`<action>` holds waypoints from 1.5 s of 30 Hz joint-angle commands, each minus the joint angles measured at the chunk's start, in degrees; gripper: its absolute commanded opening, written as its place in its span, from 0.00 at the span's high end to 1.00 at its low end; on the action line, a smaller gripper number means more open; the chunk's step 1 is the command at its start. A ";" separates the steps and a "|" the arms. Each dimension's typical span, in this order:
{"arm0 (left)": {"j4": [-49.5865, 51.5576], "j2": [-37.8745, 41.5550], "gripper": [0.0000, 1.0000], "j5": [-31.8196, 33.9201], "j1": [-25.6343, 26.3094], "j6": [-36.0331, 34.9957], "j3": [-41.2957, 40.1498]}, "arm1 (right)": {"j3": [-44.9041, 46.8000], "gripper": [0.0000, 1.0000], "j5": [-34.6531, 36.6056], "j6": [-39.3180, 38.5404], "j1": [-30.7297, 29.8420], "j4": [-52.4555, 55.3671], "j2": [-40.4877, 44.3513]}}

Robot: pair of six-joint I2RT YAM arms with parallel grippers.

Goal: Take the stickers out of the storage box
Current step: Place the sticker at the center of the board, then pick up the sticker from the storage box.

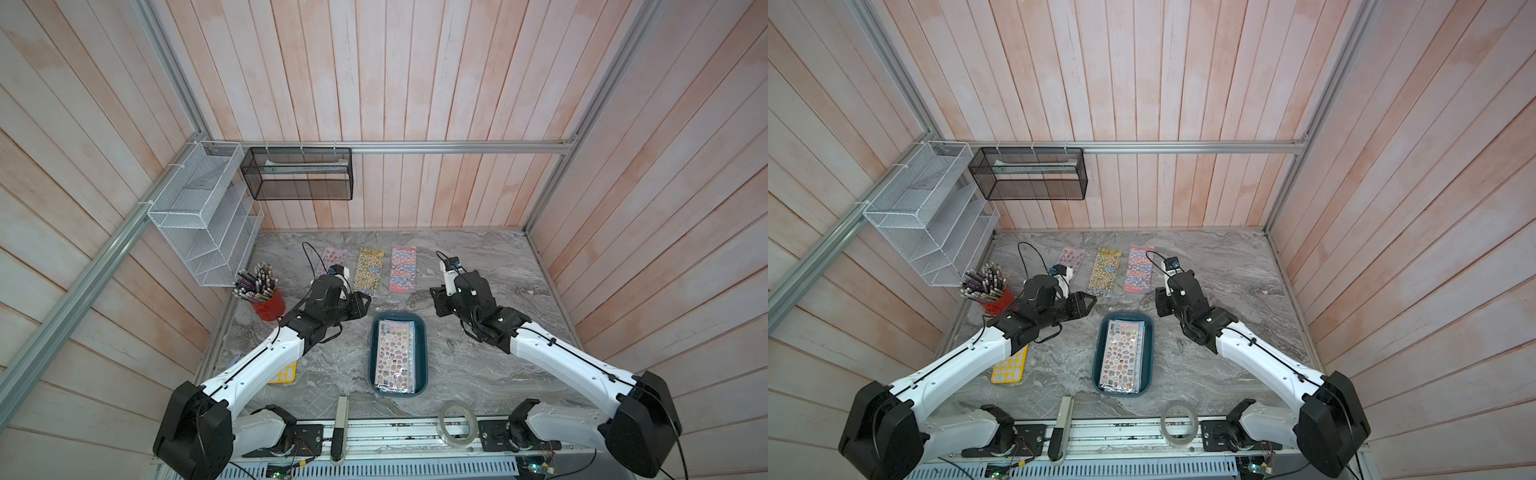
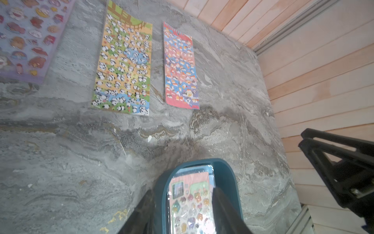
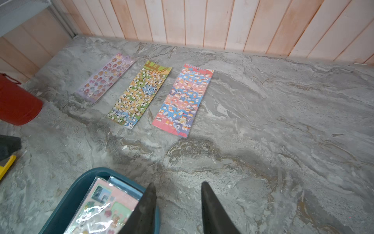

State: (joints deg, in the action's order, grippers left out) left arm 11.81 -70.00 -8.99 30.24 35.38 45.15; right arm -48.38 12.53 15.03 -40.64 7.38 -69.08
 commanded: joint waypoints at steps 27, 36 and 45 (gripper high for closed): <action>1.91 -7.08 0.51 7.13 14.68 8.14 -6.64 | 3.41 0.87 -4.60 16.25 -17.75 -4.03 -23.75; 1.59 -12.17 0.51 3.32 14.67 7.12 -4.11 | 5.89 0.87 -15.75 18.02 -15.56 -11.61 -26.52; 2.43 -11.10 0.50 3.76 14.12 8.75 -3.78 | 8.80 0.88 -24.40 18.35 -13.01 -18.87 -27.79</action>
State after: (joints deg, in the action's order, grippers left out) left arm 13.89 -82.78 -5.74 44.69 43.42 39.86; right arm -42.02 -5.93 32.69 -54.00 -12.32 -94.76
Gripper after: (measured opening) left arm 0.496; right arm 0.118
